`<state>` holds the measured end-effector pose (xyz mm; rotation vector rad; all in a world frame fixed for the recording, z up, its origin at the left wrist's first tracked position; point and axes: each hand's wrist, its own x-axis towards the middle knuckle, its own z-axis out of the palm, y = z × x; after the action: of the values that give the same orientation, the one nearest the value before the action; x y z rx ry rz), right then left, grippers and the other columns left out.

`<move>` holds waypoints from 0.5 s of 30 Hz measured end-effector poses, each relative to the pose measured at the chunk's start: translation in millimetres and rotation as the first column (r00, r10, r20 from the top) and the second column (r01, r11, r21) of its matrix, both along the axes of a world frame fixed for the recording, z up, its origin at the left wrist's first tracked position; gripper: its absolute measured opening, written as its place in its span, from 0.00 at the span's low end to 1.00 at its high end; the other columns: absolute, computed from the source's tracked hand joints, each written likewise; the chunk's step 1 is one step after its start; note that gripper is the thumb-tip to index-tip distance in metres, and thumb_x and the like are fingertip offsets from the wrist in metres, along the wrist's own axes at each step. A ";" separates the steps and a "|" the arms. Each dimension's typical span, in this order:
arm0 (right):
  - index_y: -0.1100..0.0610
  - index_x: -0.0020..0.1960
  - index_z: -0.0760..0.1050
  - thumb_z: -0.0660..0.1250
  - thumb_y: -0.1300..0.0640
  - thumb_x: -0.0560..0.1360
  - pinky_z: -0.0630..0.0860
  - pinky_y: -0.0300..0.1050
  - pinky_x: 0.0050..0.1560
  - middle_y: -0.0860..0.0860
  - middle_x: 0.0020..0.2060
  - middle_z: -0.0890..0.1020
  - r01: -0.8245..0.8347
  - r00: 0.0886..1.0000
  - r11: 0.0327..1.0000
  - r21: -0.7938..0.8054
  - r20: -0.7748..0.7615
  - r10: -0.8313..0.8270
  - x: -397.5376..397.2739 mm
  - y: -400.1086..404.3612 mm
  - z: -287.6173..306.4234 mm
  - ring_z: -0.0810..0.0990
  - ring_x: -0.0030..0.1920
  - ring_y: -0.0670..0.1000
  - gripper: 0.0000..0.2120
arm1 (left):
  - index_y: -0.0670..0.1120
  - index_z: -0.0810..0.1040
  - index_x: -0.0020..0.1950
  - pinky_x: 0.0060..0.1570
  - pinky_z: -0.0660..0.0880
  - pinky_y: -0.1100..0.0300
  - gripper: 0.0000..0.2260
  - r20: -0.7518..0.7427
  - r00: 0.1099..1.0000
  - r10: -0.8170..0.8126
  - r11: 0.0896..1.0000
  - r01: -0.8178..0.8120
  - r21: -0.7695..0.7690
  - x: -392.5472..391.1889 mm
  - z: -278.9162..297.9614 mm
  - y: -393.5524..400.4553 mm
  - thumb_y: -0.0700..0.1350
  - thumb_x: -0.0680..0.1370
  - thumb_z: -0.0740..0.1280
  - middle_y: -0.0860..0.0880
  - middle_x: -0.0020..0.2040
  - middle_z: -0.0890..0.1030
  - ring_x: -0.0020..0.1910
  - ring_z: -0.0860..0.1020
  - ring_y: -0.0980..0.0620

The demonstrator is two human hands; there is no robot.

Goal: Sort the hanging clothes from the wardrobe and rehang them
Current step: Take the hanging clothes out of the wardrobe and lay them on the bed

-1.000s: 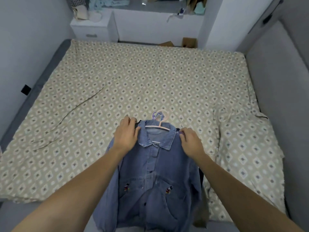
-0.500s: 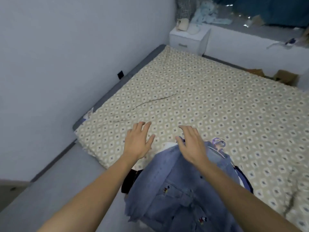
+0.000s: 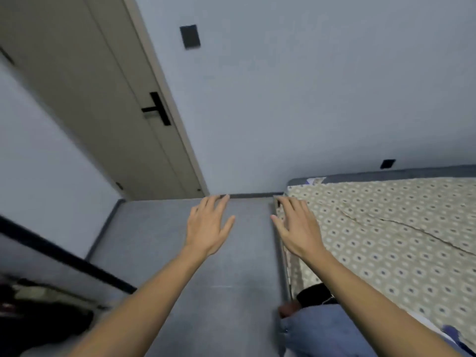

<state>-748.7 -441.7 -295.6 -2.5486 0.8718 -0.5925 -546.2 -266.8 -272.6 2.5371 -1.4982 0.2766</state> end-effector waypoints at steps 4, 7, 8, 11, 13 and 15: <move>0.53 0.75 0.69 0.55 0.37 0.81 0.74 0.55 0.61 0.51 0.64 0.76 -0.248 0.969 0.968 -0.050 -0.026 0.247 94.8 82.6 19.6 0.73 0.63 0.56 0.29 | 0.49 0.69 0.79 0.64 0.72 0.46 0.28 0.022 0.972 0.233 0.972 -0.233 -0.015 46.6 16.4 124.3 0.63 0.84 0.53 0.47 0.71 0.74 0.70 0.71 0.45; 0.53 0.74 0.70 0.53 0.36 0.82 0.74 0.53 0.56 0.51 0.63 0.77 -0.434 0.901 0.898 -0.069 -0.044 0.432 150.3 148.2 27.5 0.74 0.62 0.56 0.29 | 0.50 0.68 0.79 0.64 0.72 0.46 0.28 0.023 0.909 0.415 0.909 -0.415 -0.032 60.5 24.4 212.8 0.63 0.84 0.52 0.48 0.71 0.74 0.70 0.72 0.45; 0.52 0.75 0.70 0.52 0.35 0.82 0.74 0.52 0.55 0.50 0.63 0.77 -0.493 0.870 0.867 -0.072 -0.059 0.490 166.9 169.5 29.6 0.73 0.62 0.55 0.30 | 0.50 0.69 0.79 0.63 0.72 0.46 0.28 0.026 0.880 0.474 0.880 -0.473 -0.038 61.9 27.0 241.4 0.64 0.84 0.52 0.48 0.70 0.74 0.70 0.72 0.45; 0.52 0.74 0.71 0.51 0.35 0.82 0.74 0.50 0.54 0.49 0.63 0.78 -0.644 0.765 0.760 -0.085 -0.080 0.639 211.1 236.2 35.8 0.74 0.61 0.54 0.29 | 0.50 0.70 0.78 0.60 0.74 0.46 0.28 0.032 0.784 0.621 0.784 -0.618 -0.061 61.7 33.2 324.9 0.63 0.84 0.53 0.48 0.68 0.76 0.68 0.74 0.45; 0.52 0.73 0.72 0.53 0.36 0.83 0.75 0.51 0.54 0.49 0.63 0.79 -0.729 0.685 0.678 -0.097 -0.079 0.725 235.6 282.6 42.1 0.74 0.62 0.54 0.28 | 0.49 0.71 0.78 0.59 0.75 0.46 0.28 0.047 0.724 0.689 0.725 -0.686 -0.063 60.4 38.9 377.2 0.63 0.84 0.52 0.47 0.68 0.76 0.67 0.74 0.44; 0.52 0.73 0.72 0.53 0.37 0.83 0.77 0.52 0.55 0.49 0.63 0.79 -0.794 0.606 0.598 -0.104 -0.084 0.791 255.9 329.5 48.8 0.75 0.62 0.54 0.27 | 0.50 0.71 0.78 0.59 0.75 0.46 0.27 0.061 0.657 0.752 0.660 -0.749 -0.064 59.4 43.3 426.9 0.63 0.84 0.52 0.47 0.69 0.76 0.68 0.74 0.44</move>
<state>-492.8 -112.3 -246.7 -2.6944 -0.3798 -0.3111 -486.8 160.2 -229.3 3.0052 -0.3347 0.5077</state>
